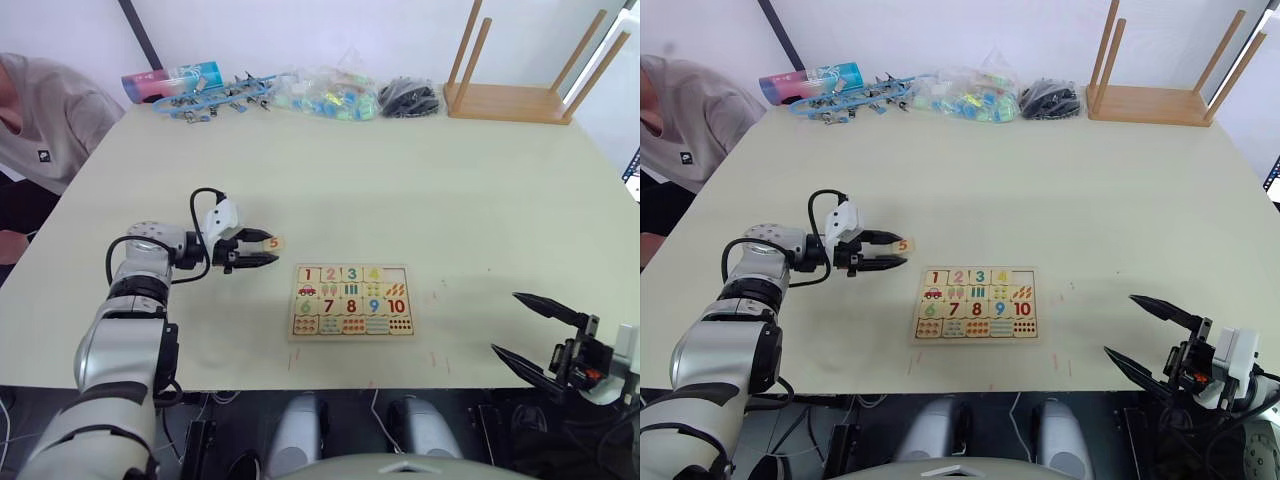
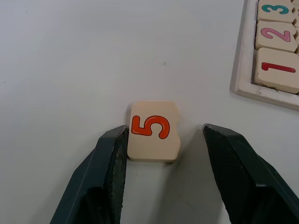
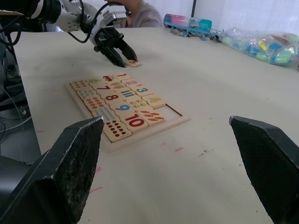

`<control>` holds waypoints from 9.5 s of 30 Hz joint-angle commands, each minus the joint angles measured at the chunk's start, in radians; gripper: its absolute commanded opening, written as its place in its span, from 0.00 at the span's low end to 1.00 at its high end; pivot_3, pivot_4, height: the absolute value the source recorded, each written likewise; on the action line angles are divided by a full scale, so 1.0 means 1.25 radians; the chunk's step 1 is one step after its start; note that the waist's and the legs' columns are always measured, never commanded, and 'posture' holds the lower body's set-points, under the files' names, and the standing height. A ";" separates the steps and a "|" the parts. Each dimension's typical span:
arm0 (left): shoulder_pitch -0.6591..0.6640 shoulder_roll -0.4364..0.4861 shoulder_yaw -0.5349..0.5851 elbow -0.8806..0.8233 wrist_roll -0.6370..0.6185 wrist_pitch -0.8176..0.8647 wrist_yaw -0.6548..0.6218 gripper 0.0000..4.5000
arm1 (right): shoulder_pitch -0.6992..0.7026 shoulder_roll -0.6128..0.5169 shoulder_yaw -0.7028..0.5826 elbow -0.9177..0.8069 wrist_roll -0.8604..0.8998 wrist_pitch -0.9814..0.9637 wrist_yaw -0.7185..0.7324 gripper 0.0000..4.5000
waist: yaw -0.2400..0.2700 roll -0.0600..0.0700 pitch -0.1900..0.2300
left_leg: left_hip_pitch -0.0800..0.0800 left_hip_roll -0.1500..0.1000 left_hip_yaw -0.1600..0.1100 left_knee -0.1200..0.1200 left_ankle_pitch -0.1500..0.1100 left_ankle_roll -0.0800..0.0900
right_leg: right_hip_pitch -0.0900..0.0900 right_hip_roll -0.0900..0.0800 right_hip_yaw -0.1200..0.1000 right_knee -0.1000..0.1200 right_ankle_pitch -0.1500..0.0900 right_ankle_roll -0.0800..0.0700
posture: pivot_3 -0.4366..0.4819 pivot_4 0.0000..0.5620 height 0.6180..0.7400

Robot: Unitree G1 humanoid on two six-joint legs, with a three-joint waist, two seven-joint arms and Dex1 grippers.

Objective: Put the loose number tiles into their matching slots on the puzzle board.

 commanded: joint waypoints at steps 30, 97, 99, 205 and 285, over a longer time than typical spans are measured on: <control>0.010 -0.018 -0.021 0.028 0.039 -0.019 0.085 0.60 | 0.006 0.002 -0.003 -0.004 0.003 -0.012 -0.002 1.00 | 0.003 0.002 -0.001 | 0.001 0.000 0.000 0.000 0.000 0.000 | 0.001 0.000 -0.001 0.000 0.000 0.000 | 0.48 0.27 0.98; 0.142 -0.081 -0.251 -0.989 -0.036 0.646 0.164 0.22 | -0.021 0.012 0.027 -0.023 0.047 0.038 0.046 1.00 | 0.003 0.001 0.000 | 0.001 0.000 -0.003 0.002 0.000 0.000 | 0.003 0.000 -0.002 -0.001 0.000 0.000 | 0.48 0.27 0.98; 0.141 -0.096 -0.282 -1.012 -0.023 0.670 0.183 0.22 | -0.021 0.015 0.028 -0.025 0.043 0.034 0.040 1.00 | 0.003 0.001 0.000 | 0.001 0.000 -0.003 0.001 0.000 0.000 | 0.003 0.000 -0.002 -0.001 0.000 0.000 | 0.48 0.27 0.98; -0.059 -0.277 -0.515 -0.815 0.169 0.735 0.204 0.22 | 0.021 0.061 0.064 -0.021 -0.009 -0.067 -0.027 1.00 | 0.004 0.001 0.000 | 0.000 0.000 -0.003 0.002 0.000 0.000 | 0.003 0.000 -0.001 -0.002 0.000 0.000 | 0.48 0.27 0.98; -0.098 -0.266 -0.443 -0.832 0.078 0.804 0.179 0.98 | 0.014 0.058 0.070 -0.006 -0.031 -0.076 -0.032 1.00 | 0.003 0.001 0.000 | 0.000 0.000 -0.003 0.002 0.000 0.000 | 0.003 0.000 -0.001 -0.002 0.000 0.000 | 0.48 0.27 0.98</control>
